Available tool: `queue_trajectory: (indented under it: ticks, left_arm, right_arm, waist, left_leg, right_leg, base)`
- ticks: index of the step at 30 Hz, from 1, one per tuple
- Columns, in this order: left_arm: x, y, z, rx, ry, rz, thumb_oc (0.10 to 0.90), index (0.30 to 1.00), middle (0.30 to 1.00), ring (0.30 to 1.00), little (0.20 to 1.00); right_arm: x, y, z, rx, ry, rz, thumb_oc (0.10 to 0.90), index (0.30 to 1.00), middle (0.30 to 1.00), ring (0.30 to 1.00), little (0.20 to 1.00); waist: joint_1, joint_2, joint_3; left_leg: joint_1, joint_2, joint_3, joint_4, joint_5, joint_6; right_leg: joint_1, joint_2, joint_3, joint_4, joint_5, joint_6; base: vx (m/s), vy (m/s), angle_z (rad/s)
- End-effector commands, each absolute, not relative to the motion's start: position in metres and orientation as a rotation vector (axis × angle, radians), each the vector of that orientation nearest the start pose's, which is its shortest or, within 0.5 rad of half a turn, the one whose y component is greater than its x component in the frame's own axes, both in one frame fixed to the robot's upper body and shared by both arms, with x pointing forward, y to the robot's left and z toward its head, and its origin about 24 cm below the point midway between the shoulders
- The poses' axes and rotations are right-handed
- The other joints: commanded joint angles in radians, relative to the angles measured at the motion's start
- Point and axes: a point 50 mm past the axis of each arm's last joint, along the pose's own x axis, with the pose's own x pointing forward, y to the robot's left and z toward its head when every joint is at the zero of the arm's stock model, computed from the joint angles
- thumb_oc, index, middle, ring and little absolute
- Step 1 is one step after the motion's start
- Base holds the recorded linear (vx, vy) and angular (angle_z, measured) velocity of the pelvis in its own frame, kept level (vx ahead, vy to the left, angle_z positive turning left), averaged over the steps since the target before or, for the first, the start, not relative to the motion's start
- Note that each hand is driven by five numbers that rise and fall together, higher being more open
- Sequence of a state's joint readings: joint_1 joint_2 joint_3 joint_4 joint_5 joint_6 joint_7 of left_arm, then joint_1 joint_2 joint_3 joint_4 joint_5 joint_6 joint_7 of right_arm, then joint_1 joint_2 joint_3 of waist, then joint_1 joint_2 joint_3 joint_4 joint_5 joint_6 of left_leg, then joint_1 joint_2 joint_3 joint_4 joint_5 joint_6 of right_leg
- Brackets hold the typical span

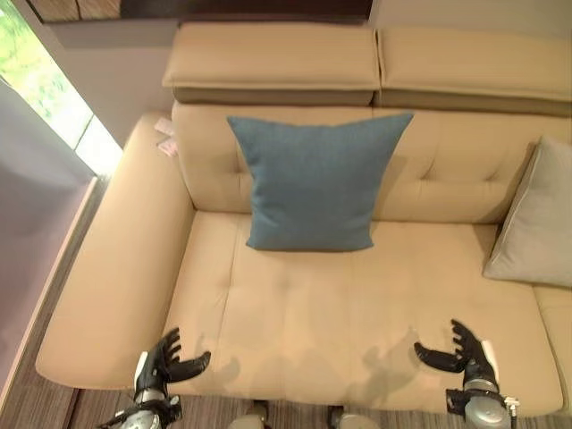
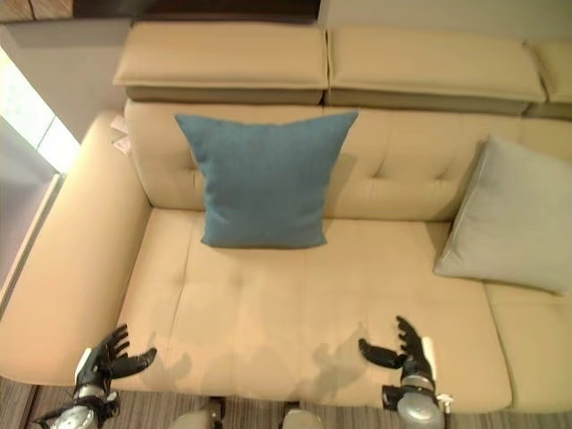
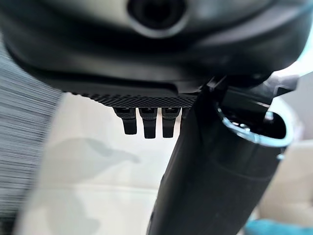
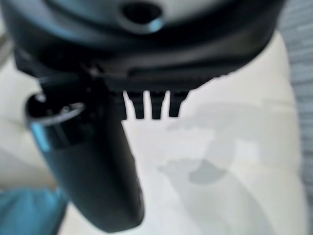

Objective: Pick up all the scattered cushions and arrange them neatly on the sofa.

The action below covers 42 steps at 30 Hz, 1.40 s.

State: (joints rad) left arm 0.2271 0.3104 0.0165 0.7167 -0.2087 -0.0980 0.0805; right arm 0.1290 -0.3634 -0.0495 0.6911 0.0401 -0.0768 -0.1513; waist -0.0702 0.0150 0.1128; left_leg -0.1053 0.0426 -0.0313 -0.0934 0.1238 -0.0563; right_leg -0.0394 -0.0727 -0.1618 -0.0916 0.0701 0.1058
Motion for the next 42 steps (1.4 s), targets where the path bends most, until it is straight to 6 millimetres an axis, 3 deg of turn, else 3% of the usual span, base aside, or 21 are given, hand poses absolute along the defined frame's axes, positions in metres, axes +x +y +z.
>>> queue_trajectory:
  ticks: [1, 4, 8, 18, 19, 21, 22, 26, 27, 32, 34, 35, 38, 42]
  left_arm:
    - [0.117, 0.278, -0.114, 0.234, 0.816, 0.291, 0.8, 0.9, 0.9, 0.9, 0.9]
    - [0.085, 0.273, -0.137, 0.286, 0.998, 0.274, 0.8, 0.9, 0.9, 0.9, 0.9]
    - [0.07, 0.273, -0.146, 0.323, 1.094, 0.282, 0.8, 0.9, 0.9, 0.9, 0.9]
    - [0.079, 0.268, -0.147, 0.35, 1.094, 0.249, 0.8, 0.9, 0.9, 0.9, 0.9]
    - [0.093, 0.265, -0.145, 0.375, 1.058, 0.228, 0.8, 0.9, 0.9, 0.9, 0.9]
    - [0.099, 0.264, -0.144, 0.378, 1.042, 0.218, 0.8, 0.9, 0.9, 0.9, 0.9]
    - [0.104, 0.261, -0.144, 0.38, 1.032, 0.207, 0.8, 0.9, 0.9, 0.9, 0.9]
    - [0.096, 0.257, -0.148, 0.359, 1.064, 0.203, 0.8, 0.9, 0.9, 0.9, 0.9]
    - [0.089, 0.255, -0.151, 0.353, 1.092, 0.201, 0.8, 0.9, 0.9, 0.9, 0.9]
    - [0.09, 0.25, -0.153, 0.348, 1.097, 0.189, 0.8, 0.9, 0.9, 0.9, 0.9]
    - [0.103, 0.244, -0.15, 0.349, 1.049, 0.17, 0.8, 0.9, 0.9, 0.9, 0.9]
    - [0.103, 0.244, -0.15, 0.348, 1.049, 0.17, 0.8, 0.9, 0.9, 0.9, 0.9]
    - [0.119, 0.244, -0.145, 0.355, 0.996, 0.169, 0.8, 0.9, 0.9, 0.9, 0.9]
    - [0.117, 0.245, -0.146, 0.404, 1.022, 0.147, 0.8, 0.9, 0.9, 0.9, 0.9]
  right_arm:
    - [0.162, -0.303, -0.074, -0.467, 0.618, -0.308, 0.8, 0.9, 0.9, 0.9, 0.9]
    - [0.145, -0.293, -0.096, -0.462, 0.735, -0.26, 0.8, 0.9, 0.9, 0.9, 0.9]
    - [0.133, -0.285, -0.111, -0.452, 0.819, -0.23, 0.8, 0.9, 0.9, 0.9, 0.9]
    - [0.12, -0.276, -0.126, -0.412, 0.911, -0.227, 0.8, 0.9, 0.9, 0.9, 0.9]
    - [0.126, -0.275, -0.126, -0.407, 0.908, -0.239, 0.8, 0.9, 0.9, 0.9, 0.9]
    - [0.13, -0.275, -0.125, -0.41, 0.901, -0.237, 0.8, 0.9, 0.9, 0.9, 0.9]
    - [0.134, -0.275, -0.125, -0.422, 0.904, -0.231, 0.8, 0.9, 0.9, 0.9, 0.9]
    - [0.134, -0.277, -0.124, -0.439, 0.911, -0.231, 0.8, 0.9, 0.9, 0.9, 0.9]
    - [0.131, -0.278, -0.125, -0.447, 0.923, -0.227, 0.8, 0.9, 0.9, 0.9, 0.9]
    - [0.127, -0.28, -0.127, -0.444, 0.948, -0.231, 0.8, 0.9, 0.9, 0.9, 0.9]
    - [0.127, -0.279, -0.129, -0.439, 0.957, -0.238, 0.8, 0.9, 0.9, 0.9, 0.9]
    - [0.127, -0.279, -0.129, -0.44, 0.957, -0.238, 0.8, 0.9, 0.9, 0.9, 0.9]
    - [0.134, -0.276, -0.129, -0.458, 0.957, -0.228, 0.8, 0.9, 0.9, 0.9, 0.9]
    - [0.142, -0.268, -0.13, -0.503, 0.961, -0.173, 0.8, 0.9, 0.9, 0.9, 0.9]
  waist:
    - [0.013, -0.015, -0.044]
    - [0.013, -0.019, -0.052]
    - [0.014, -0.024, -0.052]
    - [0.016, -0.029, -0.043]
    - [0.023, -0.045, -0.005]
    - [0.022, -0.052, 0.004]
    - [0.026, -0.072, 0.011]
    - [0.019, -0.082, 0.001]
    - [0.009, -0.079, -0.014]
    - [-0.032, -0.036, -0.036]
    - [-0.055, -0.022, -0.039]
    - [-0.054, -0.022, -0.039]
    - [-0.049, -0.036, -0.019]
    - [-0.036, -0.05, 0.02]
  left_leg:
    - [0.077, 0.006, 0.079, 0.006, -0.119, -0.019]
    - [0.113, 0.011, 0.081, 0.006, -0.129, -0.015]
    - [0.137, 0.016, 0.077, 0.006, -0.136, -0.014]
    - [0.142, 0.035, 0.067, 0.01, -0.123, -0.021]
    - [0.042, 0.033, 0.062, 0.13, -0.127, -0.026]
    - [-0.005, 0.025, 0.061, 0.191, -0.143, -0.029]
    - [-0.024, 0.0, 0.057, 0.282, -0.2, -0.026]
    - [0.005, -0.012, 0.04, 0.424, -0.25, -0.011]
    - [0.059, -0.014, 0.031, 0.455, -0.263, -0.009]
    - [0.239, 0.016, -0.004, 0.377, -0.252, -0.031]
    - [0.275, 0.006, -0.01, 0.26, -0.296, -0.025]
    - [0.276, 0.006, -0.009, 0.259, -0.295, -0.024]
    - [0.274, -0.044, -0.014, 0.177, -0.386, 0.019]
    - [0.248, -0.085, -0.01, 0.152, -0.388, 0.048]
  right_leg:
    - [0.007, 0.019, -0.003, 0.005, -0.095, 0.014]
    - [0.039, 0.023, -0.001, 0.014, -0.107, 0.01]
    - [0.059, 0.03, 0.007, 0.025, -0.119, 0.003]
    - [0.069, 0.054, 0.028, 0.005, -0.128, -0.013]
    - [0.044, 0.045, 0.023, 0.004, -0.122, -0.02]
    - [0.028, 0.038, 0.019, 0.004, -0.116, -0.023]
    - [-0.005, 0.02, 0.015, 0.004, -0.097, -0.025]
    - [-0.035, 0.013, 0.006, 0.004, -0.075, -0.024]
    - [-0.05, 0.014, 0.006, 0.004, -0.06, -0.023]
    - [-0.097, 0.033, -0.013, 0.012, -0.026, -0.012]
    - [-0.149, 0.025, -0.023, 0.02, 0.012, 0.007]
    - [-0.149, 0.025, -0.022, 0.02, 0.012, 0.007]
    - [-0.217, -0.018, -0.023, 0.018, 0.071, 0.052]
    - [-0.256, -0.071, -0.025, 0.038, 0.084, 0.095]
  base:
    - [0.0, 0.0, 0.0]
    - [0.01, -0.001, -0.04]
    - [0.0, -0.017, 0.0]
    - [-0.05, -0.051, -0.01]
    - [-0.33, -0.08, -0.01]
    - [-0.3, -0.06, 0.19]
    - [-0.16, -0.02, 0.31]
    - [-0.16, 0.013, 0.01]
    - [-0.08, 0.077, -0.17]
    - [-0.11, 0.116, 0.16]
    - [-0.2, 0.147, 0.31]
    - [-0.2, 0.158, 0.22]
    - [-0.3, 0.191, 0.04]
    - [-0.36, 0.16, -0.14]
